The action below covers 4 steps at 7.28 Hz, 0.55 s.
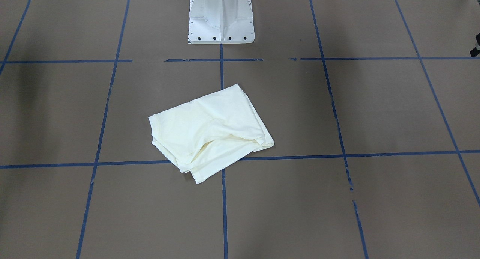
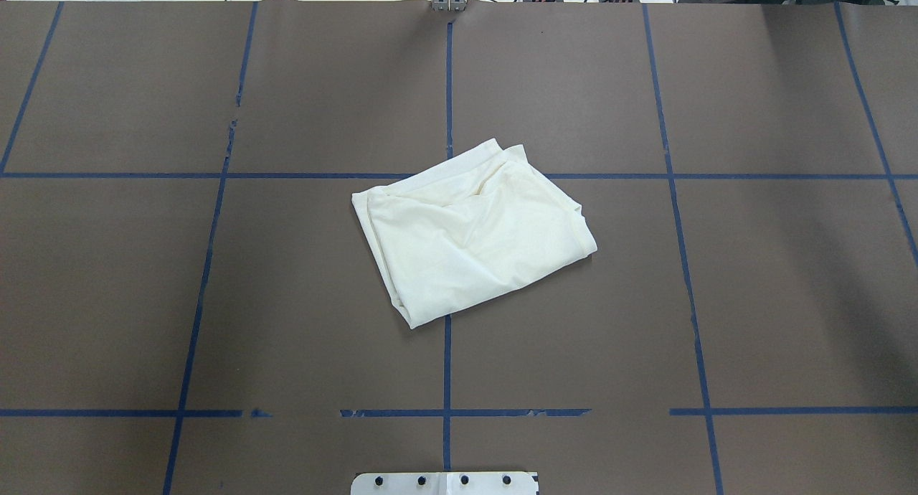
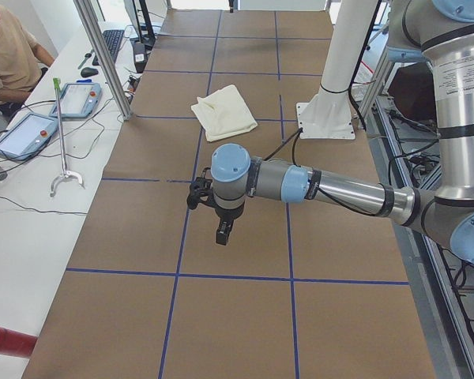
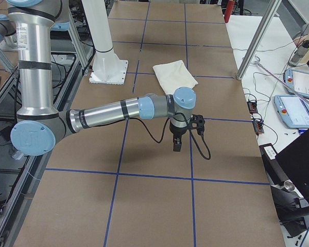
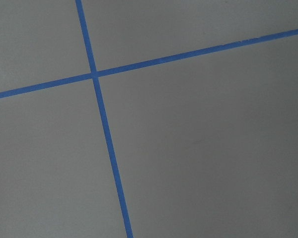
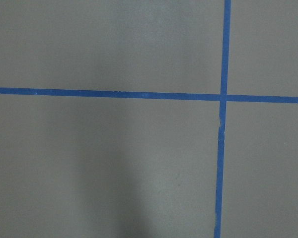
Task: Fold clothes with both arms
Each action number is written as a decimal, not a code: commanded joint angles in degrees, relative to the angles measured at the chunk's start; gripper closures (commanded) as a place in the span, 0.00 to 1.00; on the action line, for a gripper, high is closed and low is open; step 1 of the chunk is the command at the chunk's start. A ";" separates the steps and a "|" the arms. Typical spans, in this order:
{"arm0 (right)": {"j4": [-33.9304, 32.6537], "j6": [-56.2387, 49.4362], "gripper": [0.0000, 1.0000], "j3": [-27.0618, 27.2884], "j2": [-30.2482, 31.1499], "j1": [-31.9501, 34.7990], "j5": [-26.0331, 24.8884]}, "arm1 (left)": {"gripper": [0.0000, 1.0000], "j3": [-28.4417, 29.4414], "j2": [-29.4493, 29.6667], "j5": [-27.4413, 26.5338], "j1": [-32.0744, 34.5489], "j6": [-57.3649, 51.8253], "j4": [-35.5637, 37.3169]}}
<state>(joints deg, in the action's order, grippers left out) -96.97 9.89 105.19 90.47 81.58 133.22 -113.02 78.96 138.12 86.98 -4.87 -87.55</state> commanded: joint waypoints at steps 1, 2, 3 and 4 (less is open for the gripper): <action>2.31 0.12 0.00 -1.12 -0.12 -0.10 0.63 | 0.00 0.34 0.22 0.22 -0.05 -0.14 -2.27; 2.31 0.13 0.00 -1.13 -0.12 -0.10 1.77 | 0.00 -0.35 0.75 -0.13 -0.05 -0.14 -2.10; 2.40 0.21 0.00 -1.39 -0.29 -0.10 2.21 | 0.00 -0.53 0.84 -0.66 0.03 -0.23 -2.10; 2.40 0.30 0.00 -0.87 -0.21 -0.02 2.30 | 0.00 -0.45 0.93 -0.66 -0.05 -0.31 -2.10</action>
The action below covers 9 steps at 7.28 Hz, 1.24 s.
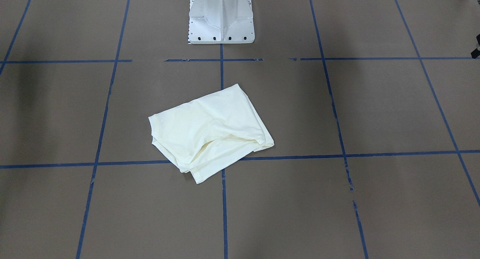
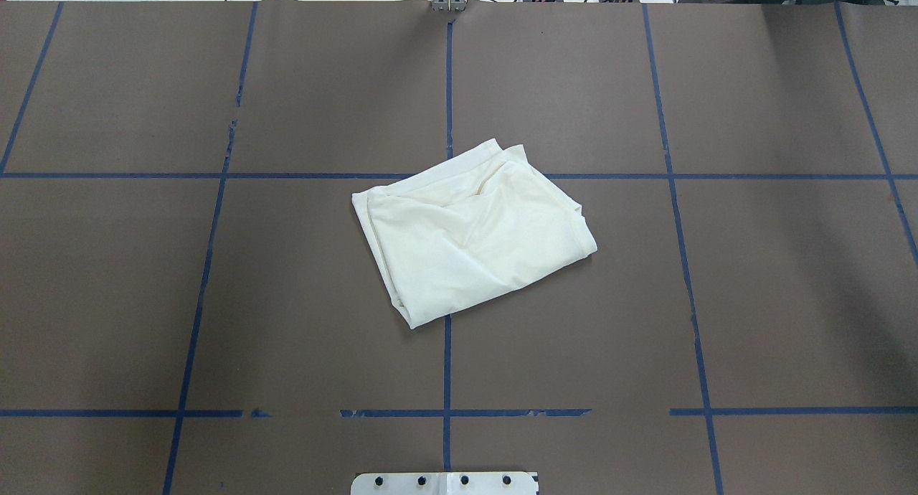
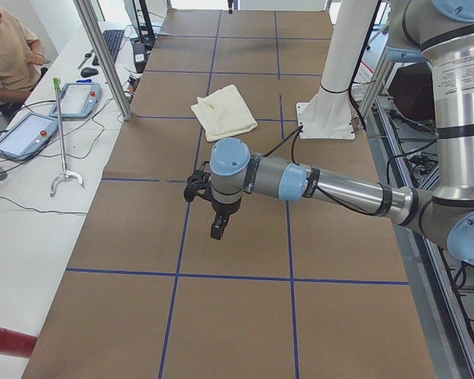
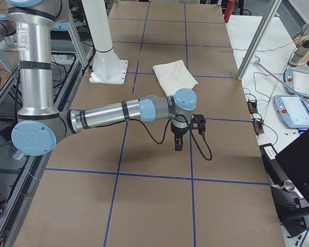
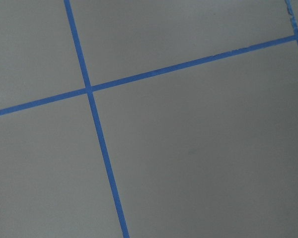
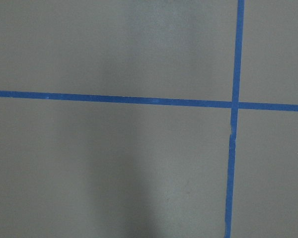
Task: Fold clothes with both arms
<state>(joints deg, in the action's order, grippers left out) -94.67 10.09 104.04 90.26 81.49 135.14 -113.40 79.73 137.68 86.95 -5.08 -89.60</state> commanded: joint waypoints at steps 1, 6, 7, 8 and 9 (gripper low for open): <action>0.18 0.01 0.00 0.72 0.35 0.15 0.30 | 0.00 -0.32 0.25 -0.22 -0.03 -0.28 -0.05; 0.18 0.19 0.00 -0.42 0.44 0.16 -0.05 | 0.00 -2.26 0.25 -0.22 0.06 -0.28 -0.04; 0.10 0.28 0.00 -0.33 0.53 0.16 -0.05 | 0.00 -2.26 0.25 -0.22 0.06 -0.28 0.04; 0.10 0.28 0.00 -0.42 0.53 0.07 0.04 | 0.00 -2.61 0.17 -0.22 0.14 -0.28 0.04; 0.10 0.28 0.00 -0.42 0.62 0.15 0.04 | 0.00 -2.87 -0.01 -0.22 0.06 -0.28 0.13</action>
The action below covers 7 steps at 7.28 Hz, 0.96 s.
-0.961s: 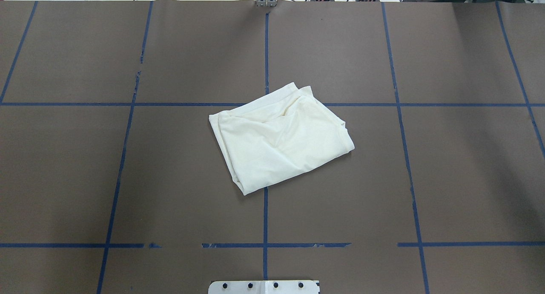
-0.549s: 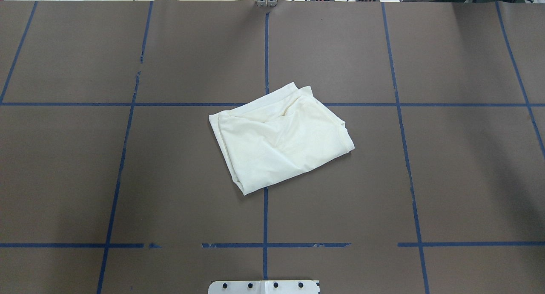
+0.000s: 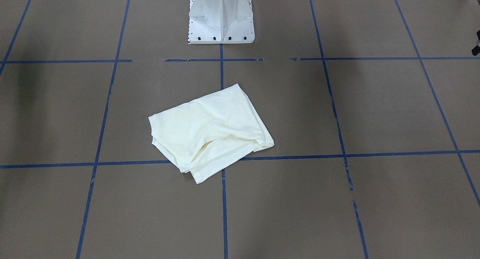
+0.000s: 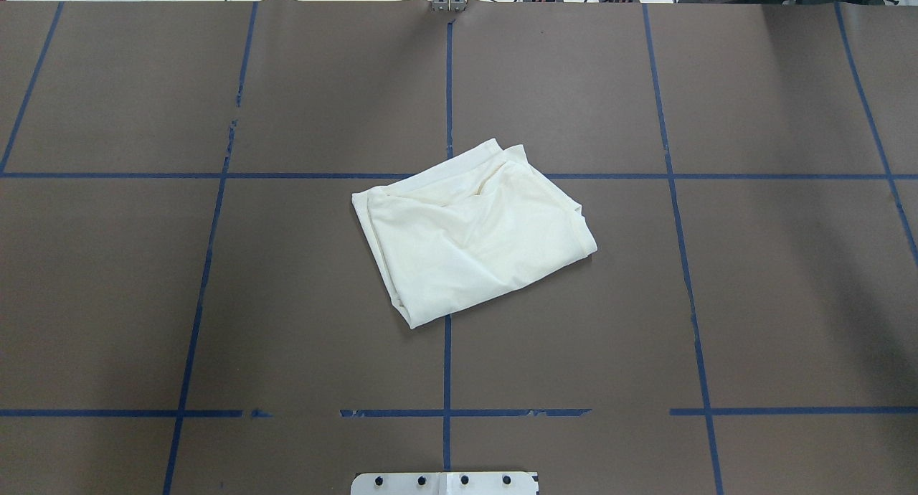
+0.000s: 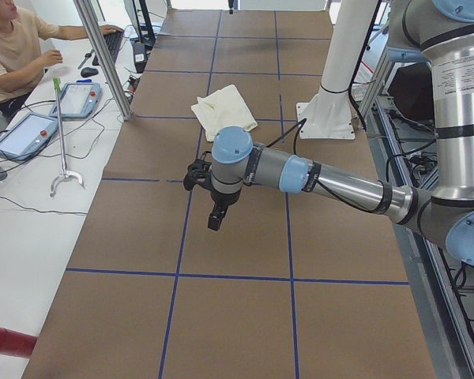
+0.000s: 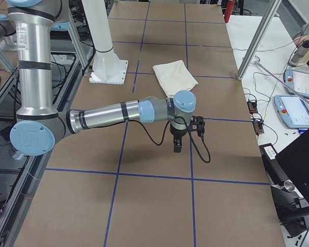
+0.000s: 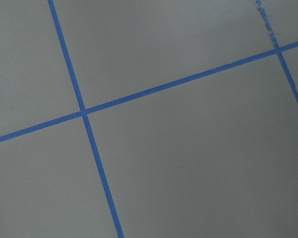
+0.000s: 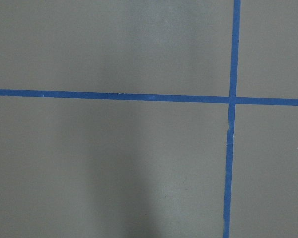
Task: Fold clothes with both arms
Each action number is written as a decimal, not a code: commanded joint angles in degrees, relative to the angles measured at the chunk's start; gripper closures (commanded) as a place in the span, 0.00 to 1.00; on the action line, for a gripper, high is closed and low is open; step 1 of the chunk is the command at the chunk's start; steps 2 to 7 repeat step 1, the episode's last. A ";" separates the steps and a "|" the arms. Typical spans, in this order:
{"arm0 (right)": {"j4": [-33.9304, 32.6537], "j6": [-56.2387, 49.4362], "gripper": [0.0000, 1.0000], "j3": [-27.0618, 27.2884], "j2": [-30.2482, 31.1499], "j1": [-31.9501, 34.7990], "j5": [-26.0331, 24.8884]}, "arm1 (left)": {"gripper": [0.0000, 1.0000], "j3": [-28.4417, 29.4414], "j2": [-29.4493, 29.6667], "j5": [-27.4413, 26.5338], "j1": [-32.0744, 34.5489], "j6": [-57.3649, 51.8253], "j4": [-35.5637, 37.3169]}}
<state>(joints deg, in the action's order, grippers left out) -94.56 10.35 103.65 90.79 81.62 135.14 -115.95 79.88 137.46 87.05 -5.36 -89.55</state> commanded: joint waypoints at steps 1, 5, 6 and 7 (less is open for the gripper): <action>-0.01 0.02 0.00 -0.03 0.09 0.03 0.03 | 0.00 -0.33 -0.25 0.00 -0.04 0.00 0.08; -0.01 0.02 0.00 -0.03 0.09 0.03 0.03 | 0.00 -0.33 -0.25 0.00 -0.04 0.00 0.08; -0.01 0.02 0.00 -0.03 0.09 0.03 0.03 | 0.00 -0.33 -0.25 0.00 -0.04 0.00 0.08; -0.01 0.02 0.00 -0.03 0.09 0.03 0.03 | 0.00 -0.33 -0.25 0.00 -0.04 0.00 0.08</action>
